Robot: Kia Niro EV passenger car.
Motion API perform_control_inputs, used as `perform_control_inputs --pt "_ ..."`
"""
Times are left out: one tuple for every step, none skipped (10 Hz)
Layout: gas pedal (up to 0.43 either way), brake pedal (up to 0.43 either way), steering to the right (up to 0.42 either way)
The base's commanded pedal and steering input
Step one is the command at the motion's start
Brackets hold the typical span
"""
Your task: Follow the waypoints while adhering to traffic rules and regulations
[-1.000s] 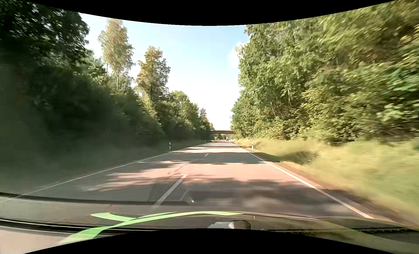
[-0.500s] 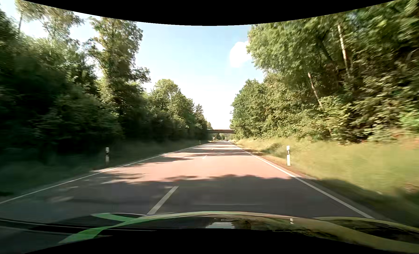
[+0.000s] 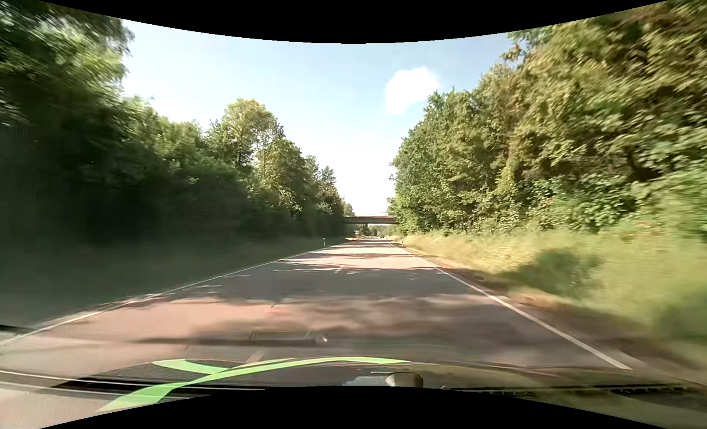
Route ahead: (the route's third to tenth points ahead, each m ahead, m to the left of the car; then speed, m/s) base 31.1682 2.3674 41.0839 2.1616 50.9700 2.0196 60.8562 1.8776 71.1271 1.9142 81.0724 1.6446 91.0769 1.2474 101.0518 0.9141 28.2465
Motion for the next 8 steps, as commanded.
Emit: perform_control_inputs --pt "0.24 0.0 0.001" --pt "0.24 0.0 0.001" --pt "0.248 0.0 0.001" --pt "0.26 0.0 0.001" --pt "0.28 0.0 0.0" --pt "0.28 0.0 0.0" --pt "0.287 0.0 0.0" --pt "0.299 0.0 0.0"
